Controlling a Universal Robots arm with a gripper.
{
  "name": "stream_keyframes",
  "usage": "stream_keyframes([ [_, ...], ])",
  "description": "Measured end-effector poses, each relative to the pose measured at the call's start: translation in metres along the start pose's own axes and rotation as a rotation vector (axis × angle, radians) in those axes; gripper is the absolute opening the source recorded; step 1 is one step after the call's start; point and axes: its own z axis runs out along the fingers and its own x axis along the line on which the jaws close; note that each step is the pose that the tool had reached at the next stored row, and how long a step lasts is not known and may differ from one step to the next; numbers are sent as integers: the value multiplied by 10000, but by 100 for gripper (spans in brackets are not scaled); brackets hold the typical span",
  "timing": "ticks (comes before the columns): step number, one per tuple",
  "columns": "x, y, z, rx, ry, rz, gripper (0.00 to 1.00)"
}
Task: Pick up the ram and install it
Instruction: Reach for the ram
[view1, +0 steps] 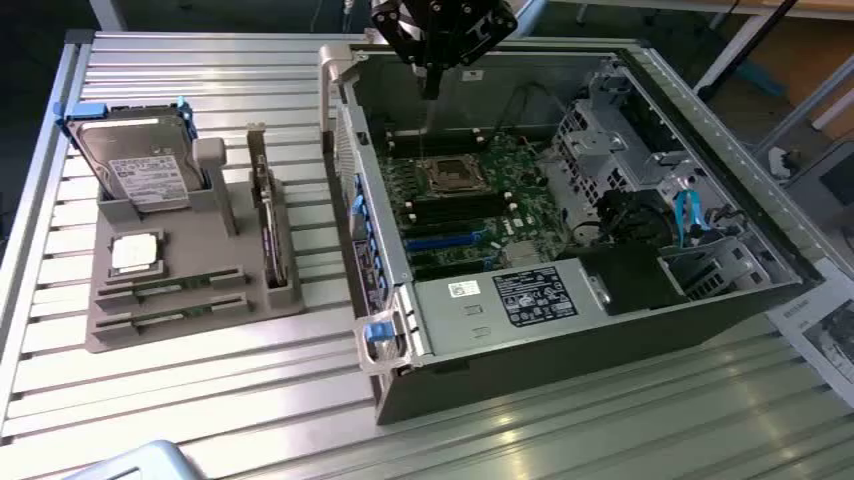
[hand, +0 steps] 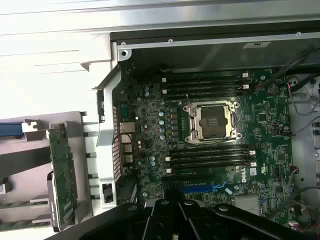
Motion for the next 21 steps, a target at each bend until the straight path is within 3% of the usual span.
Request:
stream_keyframes([
  [9,13,-1,0,-1,0,1,10],
  [21,138,-10,-4,0,1,1,10],
])
